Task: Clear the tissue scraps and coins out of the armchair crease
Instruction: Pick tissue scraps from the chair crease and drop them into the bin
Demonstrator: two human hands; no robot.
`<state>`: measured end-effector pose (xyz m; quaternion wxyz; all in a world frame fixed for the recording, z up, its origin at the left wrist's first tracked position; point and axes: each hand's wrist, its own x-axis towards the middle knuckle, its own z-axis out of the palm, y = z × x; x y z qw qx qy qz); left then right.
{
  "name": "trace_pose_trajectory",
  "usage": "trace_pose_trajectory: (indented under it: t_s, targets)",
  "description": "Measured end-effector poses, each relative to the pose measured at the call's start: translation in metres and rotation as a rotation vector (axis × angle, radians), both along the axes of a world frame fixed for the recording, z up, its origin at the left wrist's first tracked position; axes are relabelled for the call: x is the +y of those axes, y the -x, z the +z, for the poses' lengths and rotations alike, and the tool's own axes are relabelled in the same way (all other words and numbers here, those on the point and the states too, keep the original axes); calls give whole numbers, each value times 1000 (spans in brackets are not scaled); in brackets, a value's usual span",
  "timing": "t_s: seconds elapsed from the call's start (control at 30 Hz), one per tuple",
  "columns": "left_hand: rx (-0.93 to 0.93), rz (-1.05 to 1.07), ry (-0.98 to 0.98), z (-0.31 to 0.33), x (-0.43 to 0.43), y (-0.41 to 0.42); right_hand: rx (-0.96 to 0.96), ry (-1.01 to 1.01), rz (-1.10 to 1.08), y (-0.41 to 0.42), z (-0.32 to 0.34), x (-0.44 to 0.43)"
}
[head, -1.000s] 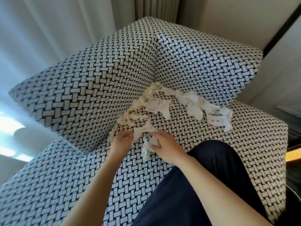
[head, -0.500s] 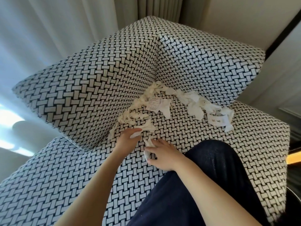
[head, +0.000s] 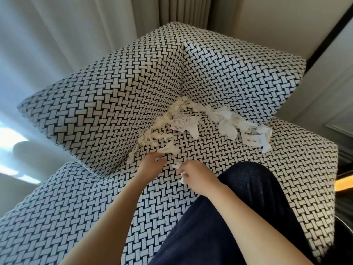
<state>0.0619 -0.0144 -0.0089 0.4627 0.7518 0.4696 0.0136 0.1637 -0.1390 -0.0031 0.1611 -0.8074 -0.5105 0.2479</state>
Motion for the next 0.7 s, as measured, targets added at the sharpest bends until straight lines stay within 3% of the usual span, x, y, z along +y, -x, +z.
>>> trace_pose_trajectory:
  t_s: [0.37, 0.7]
  targets:
    - [-126, -53, -32, 49, -11, -23, 89, -309, -185, -35, 49, -30]
    - [-279, -215, 16, 95, -70, -93, 102, -400, -503, -101, 82, -133]
